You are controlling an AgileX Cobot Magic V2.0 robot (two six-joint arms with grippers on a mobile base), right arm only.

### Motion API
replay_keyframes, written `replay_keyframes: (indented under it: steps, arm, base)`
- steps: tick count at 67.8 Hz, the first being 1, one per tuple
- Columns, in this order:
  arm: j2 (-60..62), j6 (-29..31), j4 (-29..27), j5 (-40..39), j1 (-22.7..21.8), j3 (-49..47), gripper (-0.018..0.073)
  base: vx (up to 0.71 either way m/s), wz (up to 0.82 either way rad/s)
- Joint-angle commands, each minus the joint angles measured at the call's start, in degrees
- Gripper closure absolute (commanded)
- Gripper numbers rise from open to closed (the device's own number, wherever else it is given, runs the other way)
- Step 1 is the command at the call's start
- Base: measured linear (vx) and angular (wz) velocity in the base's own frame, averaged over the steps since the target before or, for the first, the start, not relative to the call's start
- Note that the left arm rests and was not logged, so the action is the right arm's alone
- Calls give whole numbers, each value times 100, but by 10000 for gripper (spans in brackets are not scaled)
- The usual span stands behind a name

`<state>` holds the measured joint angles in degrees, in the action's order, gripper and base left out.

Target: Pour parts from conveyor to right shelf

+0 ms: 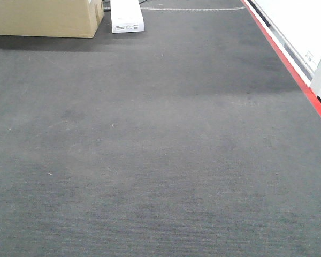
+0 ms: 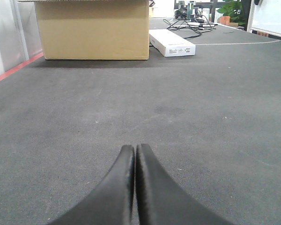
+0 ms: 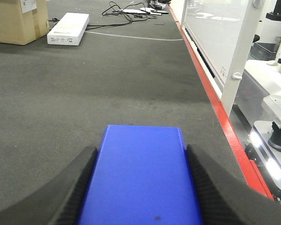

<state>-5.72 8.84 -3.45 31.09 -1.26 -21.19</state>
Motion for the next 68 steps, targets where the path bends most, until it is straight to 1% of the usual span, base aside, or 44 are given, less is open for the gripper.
replay_keyframes:
  steps: [1, 27, 43, 55, 68]
  arm:
    - [-65, 38, 15, -440, -32, -160, 565]
    - [-65, 38, 15, -440, -32, -160, 565]
    - [-65, 38, 15, -440, -32, -160, 565]
    - [-65, 38, 15, -445, -32, -160, 565]
    - [-65, 38, 15, -445, -32, -160, 565]
  base:
    - [0, 0]
    - [-2, 0]
    - [-14, -2]
    - [-26, -22]
    - [-31, -41]
